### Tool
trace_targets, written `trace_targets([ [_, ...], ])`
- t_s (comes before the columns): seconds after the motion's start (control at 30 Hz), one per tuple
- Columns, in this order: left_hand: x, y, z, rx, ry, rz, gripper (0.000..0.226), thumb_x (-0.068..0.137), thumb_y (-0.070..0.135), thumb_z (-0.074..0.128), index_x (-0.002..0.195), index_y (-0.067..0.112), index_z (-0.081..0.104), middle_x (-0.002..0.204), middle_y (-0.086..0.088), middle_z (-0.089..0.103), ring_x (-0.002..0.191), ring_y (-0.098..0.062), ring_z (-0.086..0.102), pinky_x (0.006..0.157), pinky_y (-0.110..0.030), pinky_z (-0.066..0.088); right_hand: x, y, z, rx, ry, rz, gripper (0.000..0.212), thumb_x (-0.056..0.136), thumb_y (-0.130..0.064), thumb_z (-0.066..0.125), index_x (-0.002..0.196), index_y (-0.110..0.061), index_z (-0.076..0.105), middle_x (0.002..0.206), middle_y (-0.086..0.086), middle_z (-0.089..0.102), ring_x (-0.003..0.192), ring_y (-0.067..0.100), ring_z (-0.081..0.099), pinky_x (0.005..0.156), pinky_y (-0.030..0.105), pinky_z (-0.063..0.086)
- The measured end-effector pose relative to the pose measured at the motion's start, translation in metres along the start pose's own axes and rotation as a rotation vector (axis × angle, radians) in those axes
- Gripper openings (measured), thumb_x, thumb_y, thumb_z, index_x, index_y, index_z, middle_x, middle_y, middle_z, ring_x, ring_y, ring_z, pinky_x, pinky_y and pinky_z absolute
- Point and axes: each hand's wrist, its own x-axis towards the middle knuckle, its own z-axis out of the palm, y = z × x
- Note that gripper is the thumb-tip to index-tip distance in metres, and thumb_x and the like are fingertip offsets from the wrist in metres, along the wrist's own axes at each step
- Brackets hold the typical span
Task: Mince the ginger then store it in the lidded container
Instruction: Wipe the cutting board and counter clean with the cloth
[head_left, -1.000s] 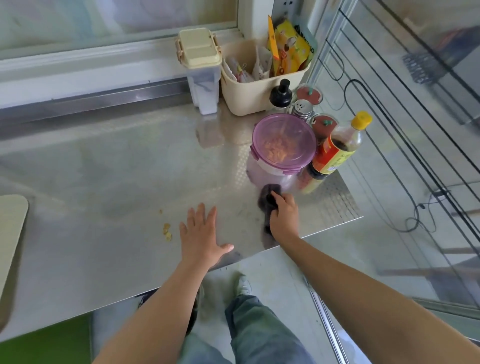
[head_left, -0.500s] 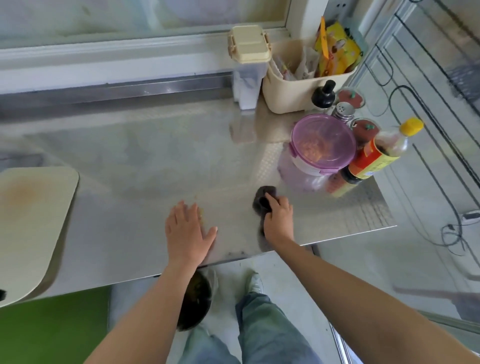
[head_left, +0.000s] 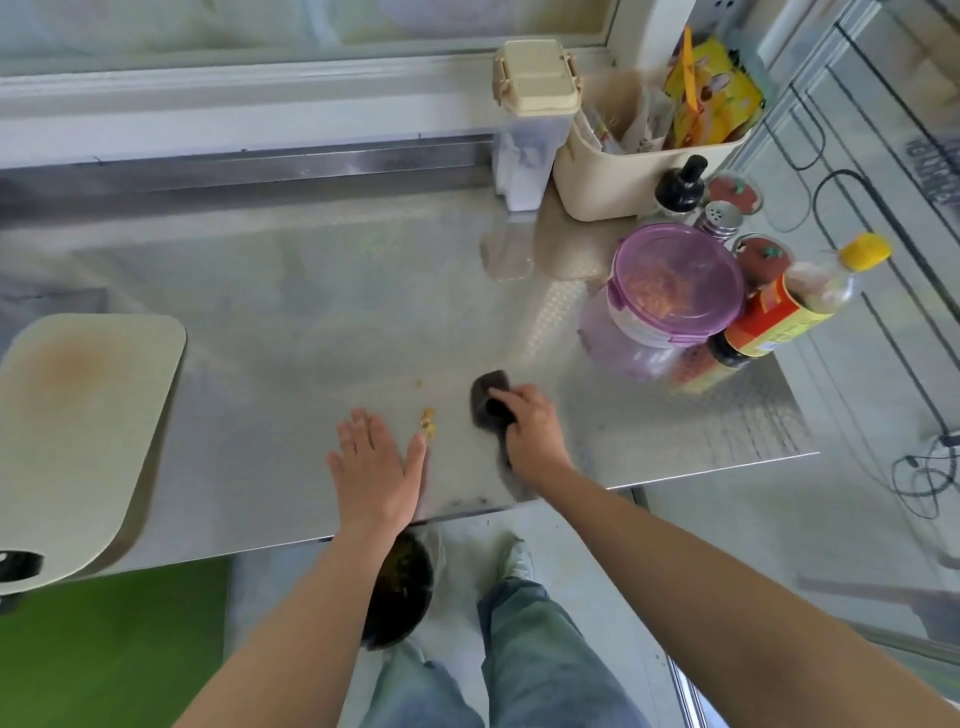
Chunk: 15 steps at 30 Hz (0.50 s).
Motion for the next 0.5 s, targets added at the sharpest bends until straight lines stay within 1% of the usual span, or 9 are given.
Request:
trace_targets([
  [0.07, 0.0, 0.0, 0.0, 0.001, -0.004, 0.006, 0.071, 0.1, 0.052, 0.021, 0.152, 0.004, 0.008, 0.161, -0.013, 0.0, 0.148, -0.029, 0.0, 0.119, -0.048, 0.008, -0.002, -0.007, -0.004, 0.093, -0.033, 0.007, 0.052, 0.083, 0.011, 0.039, 0.124, -0.011, 0.062, 0.123, 0.011, 0.056, 0.112, 0.028, 0.05, 0.095, 0.025, 0.038],
  [0.17, -0.001, -0.001, 0.002, -0.011, 0.013, 0.019, 0.07, 0.1, 0.05, 0.02, 0.152, 0.003, 0.008, 0.161, -0.014, 0.0, 0.148, -0.03, -0.001, 0.119, -0.048, 0.007, 0.004, -0.002, -0.032, 0.22, 0.094, 0.245, 0.044, 0.087, 0.002, 0.039, 0.126, -0.017, 0.051, 0.114, 0.009, 0.06, 0.099, 0.027, 0.056, 0.077, 0.03, 0.048],
  [0.2, -0.002, -0.002, 0.002, -0.014, 0.013, 0.026, 0.07, 0.101, 0.049, 0.02, 0.152, 0.003, 0.008, 0.161, -0.014, -0.001, 0.148, -0.029, -0.001, 0.119, -0.048, 0.006, 0.005, 0.003, -0.04, 0.192, 0.132, 0.309, 0.046, 0.086, 0.001, 0.039, 0.128, -0.018, 0.044, 0.115, 0.009, 0.057, 0.1, 0.03, 0.055, 0.077, 0.034, 0.049],
  [0.27, -0.004, -0.004, 0.003, -0.015, 0.012, 0.039, 0.07, 0.101, 0.049, 0.021, 0.152, 0.003, 0.009, 0.161, -0.014, -0.001, 0.148, -0.029, -0.002, 0.119, -0.048, 0.006, 0.005, 0.014, -0.045, -0.031, 0.223, 0.338, 0.062, 0.08, 0.007, 0.041, 0.136, -0.018, 0.035, 0.128, 0.013, 0.047, 0.115, 0.036, 0.045, 0.094, 0.045, 0.043],
  [0.3, -0.004, -0.005, 0.004, -0.017, 0.017, 0.044, 0.069, 0.101, 0.048, 0.021, 0.152, 0.003, 0.01, 0.161, -0.014, 0.0, 0.148, -0.029, -0.002, 0.119, -0.048, 0.006, 0.004, 0.017, -0.044, -0.098, 0.288, 0.303, 0.068, 0.076, 0.011, 0.04, 0.138, -0.019, 0.033, 0.133, 0.014, 0.041, 0.119, 0.037, 0.04, 0.099, 0.048, 0.039],
  [0.37, -0.003, -0.006, 0.003, -0.023, 0.016, 0.05, 0.069, 0.101, 0.048, 0.021, 0.152, 0.003, 0.01, 0.161, -0.013, 0.0, 0.148, -0.029, -0.002, 0.119, -0.047, 0.006, 0.001, 0.015, -0.036, -0.073, 0.367, 0.194, 0.064, 0.077, 0.011, 0.041, 0.133, -0.02, 0.04, 0.135, 0.014, 0.035, 0.12, 0.037, 0.039, 0.098, 0.05, 0.039],
  [0.43, -0.004, -0.007, 0.002, -0.019, 0.008, 0.055, 0.068, 0.101, 0.047, 0.021, 0.152, 0.003, 0.01, 0.161, -0.012, -0.001, 0.148, -0.028, -0.003, 0.119, -0.046, 0.005, -0.004, 0.012, -0.022, -0.157, 0.326, 0.124, 0.043, 0.089, -0.01, 0.049, 0.13, -0.021, 0.044, 0.142, 0.01, 0.033, 0.125, 0.033, 0.037, 0.099, 0.049, 0.037],
  [0.47, -0.004, -0.008, 0.002, -0.012, 0.006, 0.061, 0.068, 0.101, 0.047, 0.021, 0.152, 0.003, 0.009, 0.161, -0.012, -0.001, 0.148, -0.028, -0.003, 0.119, -0.046, 0.004, -0.005, 0.013, -0.014, -0.228, 0.275, 0.125, 0.044, 0.092, -0.025, 0.052, 0.134, -0.023, 0.042, 0.147, 0.008, 0.029, 0.129, 0.031, 0.033, 0.102, 0.048, 0.033],
  [0.5, -0.005, -0.008, 0.002, -0.004, 0.002, 0.065, 0.068, 0.101, 0.047, 0.02, 0.152, 0.003, 0.008, 0.161, -0.012, -0.002, 0.148, -0.028, -0.004, 0.119, -0.046, 0.004, -0.007, 0.015, -0.007, -0.298, 0.227, 0.143, 0.053, 0.091, -0.033, 0.054, 0.14, -0.024, 0.036, 0.15, 0.008, 0.024, 0.132, 0.03, 0.029, 0.105, 0.047, 0.028],
])
